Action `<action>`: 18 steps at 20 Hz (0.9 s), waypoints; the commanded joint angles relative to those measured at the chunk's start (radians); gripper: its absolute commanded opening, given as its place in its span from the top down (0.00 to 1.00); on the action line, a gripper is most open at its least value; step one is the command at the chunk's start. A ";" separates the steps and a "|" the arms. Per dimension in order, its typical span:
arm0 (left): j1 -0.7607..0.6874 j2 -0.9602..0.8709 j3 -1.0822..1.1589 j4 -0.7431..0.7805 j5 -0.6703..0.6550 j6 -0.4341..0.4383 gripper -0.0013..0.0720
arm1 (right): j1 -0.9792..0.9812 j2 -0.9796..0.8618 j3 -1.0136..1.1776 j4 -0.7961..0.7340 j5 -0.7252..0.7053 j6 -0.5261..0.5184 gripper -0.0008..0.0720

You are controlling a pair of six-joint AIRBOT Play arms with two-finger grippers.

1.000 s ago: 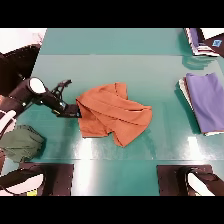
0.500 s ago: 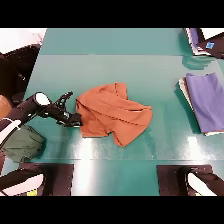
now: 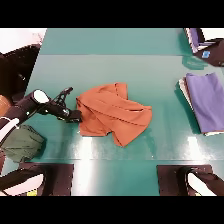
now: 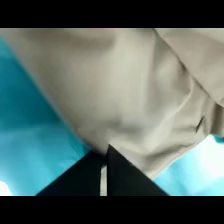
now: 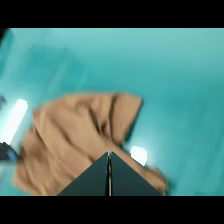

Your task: Fold the shirts.

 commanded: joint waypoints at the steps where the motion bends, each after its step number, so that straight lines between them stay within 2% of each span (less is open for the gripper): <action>1: 0.001 0.044 0.125 0.213 -0.014 -0.049 0.95 | 0.000 0.051 -0.167 -0.092 0.043 0.031 0.97; 2: 0.001 0.050 0.165 0.243 -0.024 -0.048 0.95 | -0.001 0.072 -0.262 -0.100 0.025 0.031 0.97; 3: 0.001 0.053 0.195 0.254 -0.029 -0.047 0.95 | 0.000 0.089 -0.371 -0.093 0.000 0.031 0.84; 4: 0.001 0.052 0.217 0.254 -0.034 -0.047 0.95 | 0.004 0.093 -0.471 -0.085 -0.022 0.031 0.48; 5: 0.001 0.052 0.225 0.254 -0.031 -0.047 0.95 | 0.019 0.089 -0.575 -0.086 -0.060 0.031 0.30; 8: 0.001 0.052 0.225 0.257 -0.031 -0.047 0.95 | 0.098 0.018 -0.785 -0.050 -0.229 0.025 0.30; 10: 0.001 0.052 0.225 0.261 -0.034 -0.047 0.95 | 0.156 -0.067 -0.845 0.049 -0.317 -0.021 0.30; 12: 0.001 0.052 0.225 0.264 -0.030 -0.047 0.95 | 0.220 -0.158 -0.853 0.124 -0.399 -0.053 0.30; 15: 0.001 0.052 0.225 0.281 -0.030 -0.047 0.95 | 0.306 -0.281 -0.798 0.141 -0.456 -0.060 0.30; 17: 0.001 0.052 0.225 0.309 -0.030 -0.047 0.95 | 0.344 -0.359 -0.743 0.139 -0.457 -0.060 0.46; 18: 0.001 0.052 0.225 0.325 -0.031 -0.047 0.95 | 0.357 -0.391 -0.714 0.138 -0.468 -0.060 0.63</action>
